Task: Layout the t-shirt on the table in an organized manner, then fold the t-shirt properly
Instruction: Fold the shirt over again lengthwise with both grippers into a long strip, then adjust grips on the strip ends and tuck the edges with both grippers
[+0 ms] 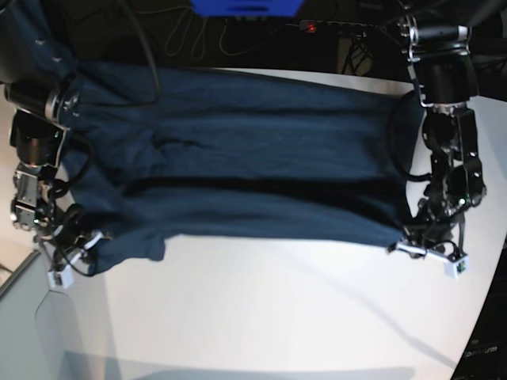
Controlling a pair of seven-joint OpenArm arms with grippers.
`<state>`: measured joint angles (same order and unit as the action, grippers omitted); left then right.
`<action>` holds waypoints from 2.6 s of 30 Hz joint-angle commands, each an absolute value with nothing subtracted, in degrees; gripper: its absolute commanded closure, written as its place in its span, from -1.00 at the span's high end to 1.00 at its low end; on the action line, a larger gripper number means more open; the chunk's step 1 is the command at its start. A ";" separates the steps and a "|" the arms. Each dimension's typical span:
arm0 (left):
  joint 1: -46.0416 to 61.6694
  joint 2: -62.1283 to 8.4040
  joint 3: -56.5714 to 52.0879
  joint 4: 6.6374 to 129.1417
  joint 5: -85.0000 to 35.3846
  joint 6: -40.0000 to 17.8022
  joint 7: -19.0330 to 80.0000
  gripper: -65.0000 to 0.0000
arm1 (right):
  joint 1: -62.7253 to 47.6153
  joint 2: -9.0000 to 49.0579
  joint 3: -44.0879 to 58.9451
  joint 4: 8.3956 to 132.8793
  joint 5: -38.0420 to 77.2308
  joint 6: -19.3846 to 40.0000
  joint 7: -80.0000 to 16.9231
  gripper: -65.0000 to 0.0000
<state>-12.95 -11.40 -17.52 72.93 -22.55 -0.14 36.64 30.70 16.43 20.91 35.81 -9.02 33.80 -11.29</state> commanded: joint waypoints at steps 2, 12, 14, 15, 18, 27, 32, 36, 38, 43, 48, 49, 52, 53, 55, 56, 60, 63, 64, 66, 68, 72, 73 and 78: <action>-14.90 -12.00 -17.80 73.98 -22.81 -0.22 35.12 -1.00 | 32.31 17.27 22.11 39.96 -8.22 34.33 -9.98 -1.00; -15.25 -11.30 -17.45 71.87 -22.81 -0.31 27.03 -1.00 | 23.60 12.88 26.15 58.51 -8.13 34.42 -10.07 -1.00; -15.25 -11.12 -17.45 70.99 -22.81 -0.31 27.03 -1.00 | 20.53 11.74 26.15 62.90 -8.13 34.42 -10.07 -1.00; -15.25 -11.12 -17.45 70.55 -22.81 -0.31 27.03 -1.00 | 19.03 11.12 26.15 65.01 -8.13 34.42 -10.07 -1.00; -15.16 -11.03 -17.45 69.67 -22.81 -0.31 26.68 -1.00 | 14.02 9.27 26.24 71.87 -8.13 34.42 -10.07 -1.00; -10.33 -11.65 -17.89 73.71 -22.90 -0.31 26.68 -1.00 | -1.27 4.53 26.24 91.21 -8.13 34.42 -10.15 -1.00; -5.49 -11.30 -17.89 78.90 -22.90 -0.31 26.59 -1.00 | -7.60 2.51 26.24 95.69 -8.13 34.42 -10.15 -1.00; -3.03 -11.47 -17.98 79.25 -22.90 -0.31 26.59 -1.00 | -11.56 2.42 26.42 96.57 -8.13 34.42 -9.80 -1.00; -1.89 -11.65 -18.15 79.25 -22.90 -0.31 26.59 -1.00 | -12.97 2.42 28.26 96.57 -5.85 34.42 -9.80 -1.00; -0.40 -11.12 -22.81 79.34 -22.90 -0.40 26.59 -1.00 | -16.31 2.95 30.20 96.57 -2.51 34.42 -9.80 -1.00; 1.01 -11.12 -22.99 79.25 -22.90 -0.40 26.59 -1.00 | -19.82 2.59 29.85 96.40 -2.33 34.42 -9.71 -1.00; 1.01 -11.12 -22.99 79.25 -22.90 -0.40 26.59 -1.00 | -20.09 2.51 29.85 96.13 -2.33 34.42 -9.71 -1.00; 2.07 -11.12 -23.43 79.16 -22.90 -0.40 26.59 -1.00 | -20.26 2.15 29.85 95.25 -2.33 34.42 -9.71 -1.00; 2.59 -11.12 -23.43 79.16 -22.90 -0.40 26.59 -1.00 | -20.18 1.98 29.85 94.99 -2.33 34.42 -9.71 -1.00; 3.21 -11.12 -23.52 79.16 -22.90 -0.40 26.59 -1.00 | -20.18 1.98 29.85 94.46 -2.33 34.42 -9.71 -1.00; 3.30 -11.12 -23.52 79.25 -22.90 -0.40 26.59 -1.00 | -20.18 1.98 29.85 94.46 -2.33 34.42 -9.71 -1.00; 5.58 -11.12 -23.52 79.60 -22.90 -0.40 26.59 -1.00 | -20.18 1.80 29.85 94.29 -2.33 34.42 -9.71 -1.00; 6.20 -11.12 -23.52 79.16 -22.90 -0.40 26.59 -1.00 | -19.74 1.71 30.02 92.62 -2.33 34.42 -9.63 -1.00; 6.46 -11.12 -23.52 79.16 -22.90 -0.40 26.59 -1.00 | -19.65 1.80 30.11 92.09 -2.33 34.42 -9.63 -1.00; 7.25 -11.12 -23.52 79.52 -22.90 -0.40 26.59 -1.00 | -19.91 1.98 30.20 92.35 -2.33 34.42 -9.54 -1.00; 7.52 -11.21 -23.52 80.13 -22.90 -0.40 26.59 -1.00 | -20.62 1.80 30.20 93.67 -2.33 34.42 -8.04 -1.00; 7.52 -11.38 -23.52 80.31 -22.90 -0.40 26.59 -1.00 | -23.87 1.71 29.85 94.90 -2.33 34.42 -3.30 -1.00; 7.52 -11.38 -23.52 80.57 -22.90 -0.40 26.59 -1.00 | -24.04 1.71 29.76 94.73 -2.42 34.42 -2.86 -1.00; 8.13 -11.38 -23.52 80.75 -22.90 -0.40 26.59 -1.00 | -23.87 1.98 30.20 90.51 -2.33 34.42 -2.42 -1.00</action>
